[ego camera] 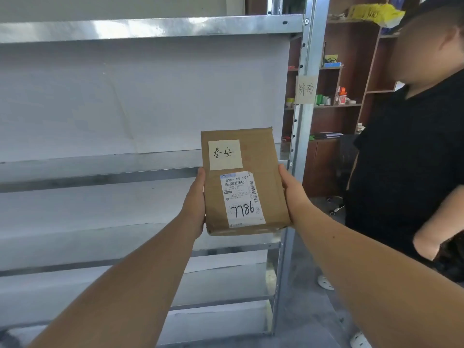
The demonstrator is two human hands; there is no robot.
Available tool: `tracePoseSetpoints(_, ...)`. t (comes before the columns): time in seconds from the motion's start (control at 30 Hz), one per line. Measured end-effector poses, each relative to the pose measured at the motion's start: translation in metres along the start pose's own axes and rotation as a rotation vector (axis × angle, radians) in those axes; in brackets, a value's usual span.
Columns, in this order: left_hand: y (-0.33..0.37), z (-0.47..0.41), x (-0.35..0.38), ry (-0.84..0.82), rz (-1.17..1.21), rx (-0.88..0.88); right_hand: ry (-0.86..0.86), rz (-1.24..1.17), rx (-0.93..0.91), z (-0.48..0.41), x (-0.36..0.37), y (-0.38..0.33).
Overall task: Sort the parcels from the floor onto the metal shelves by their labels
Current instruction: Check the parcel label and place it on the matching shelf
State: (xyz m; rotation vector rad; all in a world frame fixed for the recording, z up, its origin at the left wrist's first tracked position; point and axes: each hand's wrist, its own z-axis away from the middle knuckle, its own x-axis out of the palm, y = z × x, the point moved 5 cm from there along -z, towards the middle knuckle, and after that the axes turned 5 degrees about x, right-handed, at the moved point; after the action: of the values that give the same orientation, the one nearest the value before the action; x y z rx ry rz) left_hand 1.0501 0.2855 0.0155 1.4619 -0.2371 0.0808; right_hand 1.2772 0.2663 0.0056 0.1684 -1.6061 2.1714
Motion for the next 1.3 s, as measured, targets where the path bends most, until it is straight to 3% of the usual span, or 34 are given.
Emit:
tracePoseSetpoints(0.77,-0.122,0.007,-0.029,0.022,-0.073,-0.215,0.096,-0.008,0.194,-0.018,-0.047,0.121)
tracePoseSetpoints(1.3,-0.147,-0.003,-0.034,0.052,-0.126,-0.254,0.051,-0.008,0.249,-0.047,-0.057,0.149)
